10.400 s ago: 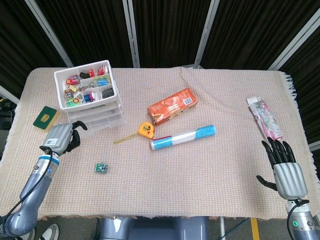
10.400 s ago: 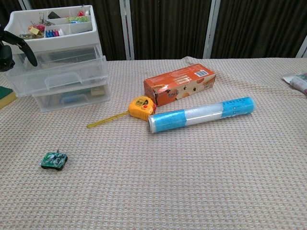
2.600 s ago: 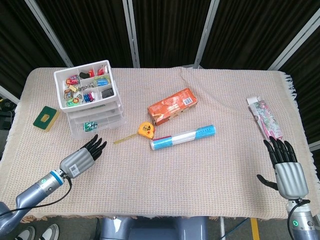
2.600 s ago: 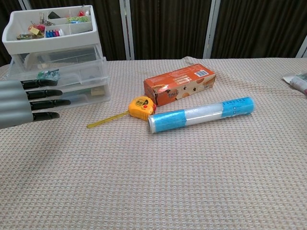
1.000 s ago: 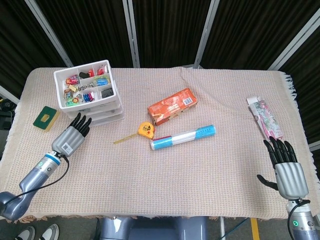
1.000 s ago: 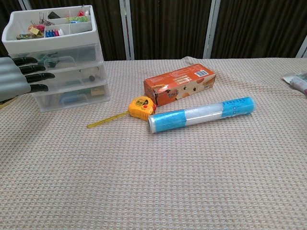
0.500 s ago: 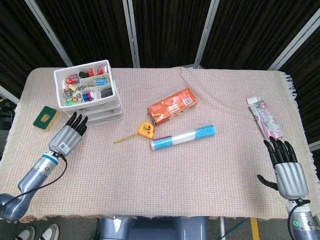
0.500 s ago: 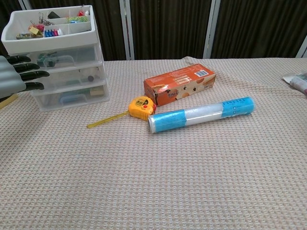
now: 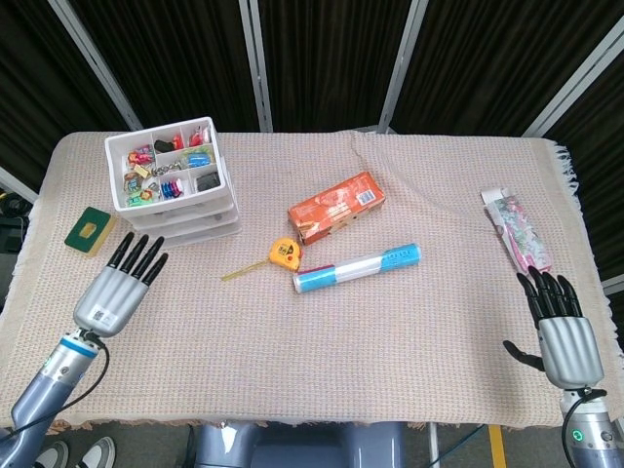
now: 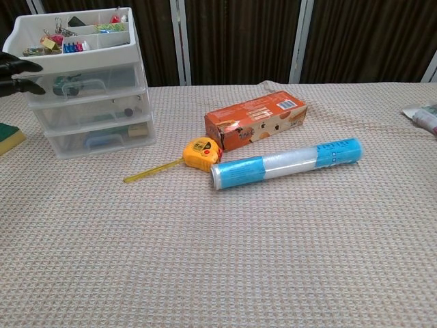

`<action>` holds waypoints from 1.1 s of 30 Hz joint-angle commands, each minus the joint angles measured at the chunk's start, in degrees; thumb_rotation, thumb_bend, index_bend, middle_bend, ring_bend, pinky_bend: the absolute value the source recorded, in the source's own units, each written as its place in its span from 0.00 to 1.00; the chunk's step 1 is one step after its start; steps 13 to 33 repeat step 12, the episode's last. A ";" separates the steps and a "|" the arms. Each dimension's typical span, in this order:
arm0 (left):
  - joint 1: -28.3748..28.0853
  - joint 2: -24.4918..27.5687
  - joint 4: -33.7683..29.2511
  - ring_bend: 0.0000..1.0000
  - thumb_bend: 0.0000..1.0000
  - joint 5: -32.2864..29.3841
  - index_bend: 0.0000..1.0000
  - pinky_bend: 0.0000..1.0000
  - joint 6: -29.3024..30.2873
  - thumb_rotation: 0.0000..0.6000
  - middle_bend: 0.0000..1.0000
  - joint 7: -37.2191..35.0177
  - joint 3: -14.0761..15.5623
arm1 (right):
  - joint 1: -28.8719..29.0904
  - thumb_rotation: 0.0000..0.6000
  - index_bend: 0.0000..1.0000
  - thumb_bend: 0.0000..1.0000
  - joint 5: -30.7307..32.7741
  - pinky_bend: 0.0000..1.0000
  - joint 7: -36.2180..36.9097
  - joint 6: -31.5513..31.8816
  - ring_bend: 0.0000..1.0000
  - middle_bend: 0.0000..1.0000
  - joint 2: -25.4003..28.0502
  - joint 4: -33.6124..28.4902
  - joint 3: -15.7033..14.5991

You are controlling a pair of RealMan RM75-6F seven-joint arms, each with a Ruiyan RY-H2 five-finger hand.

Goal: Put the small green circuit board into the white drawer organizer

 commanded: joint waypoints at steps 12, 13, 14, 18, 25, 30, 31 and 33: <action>14.78 3.70 -6.47 0.00 0.08 -4.34 0.00 0.00 15.44 1.00 0.00 -16.74 1.59 | 0.09 1.00 0.01 0.00 -0.73 0.00 0.38 0.13 0.00 0.00 0.19 -0.24 -0.16; 14.78 3.70 -6.47 0.00 0.08 -4.34 0.00 0.00 15.44 1.00 0.00 -16.74 1.59 | 0.09 1.00 0.01 0.00 -0.73 0.00 0.38 0.13 0.00 0.00 0.19 -0.24 -0.16; 14.78 3.70 -6.47 0.00 0.08 -4.34 0.00 0.00 15.44 1.00 0.00 -16.74 1.59 | 0.09 1.00 0.01 0.00 -0.73 0.00 0.38 0.13 0.00 0.00 0.19 -0.24 -0.16; 14.78 3.70 -6.47 0.00 0.08 -4.34 0.00 0.00 15.44 1.00 0.00 -16.74 1.59 | 0.09 1.00 0.01 0.00 -0.73 0.00 0.38 0.13 0.00 0.00 0.19 -0.24 -0.16; 14.78 3.70 -6.47 0.00 0.08 -4.34 0.00 0.00 15.44 1.00 0.00 -16.74 1.59 | 0.09 1.00 0.01 0.00 -0.73 0.00 0.38 0.13 0.00 0.00 0.19 -0.24 -0.16; 14.78 3.70 -6.47 0.00 0.08 -4.34 0.00 0.00 15.44 1.00 0.00 -16.74 1.59 | 0.09 1.00 0.01 0.00 -0.73 0.00 0.38 0.13 0.00 0.00 0.19 -0.24 -0.16; 14.78 3.70 -6.47 0.00 0.08 -4.34 0.00 0.00 15.44 1.00 0.00 -16.74 1.59 | 0.09 1.00 0.01 0.00 -0.73 0.00 0.38 0.13 0.00 0.00 0.19 -0.24 -0.16; 14.78 3.70 -6.47 0.00 0.08 -4.34 0.00 0.00 15.44 1.00 0.00 -16.74 1.59 | 0.09 1.00 0.01 0.00 -0.73 0.00 0.38 0.13 0.00 0.00 0.19 -0.24 -0.16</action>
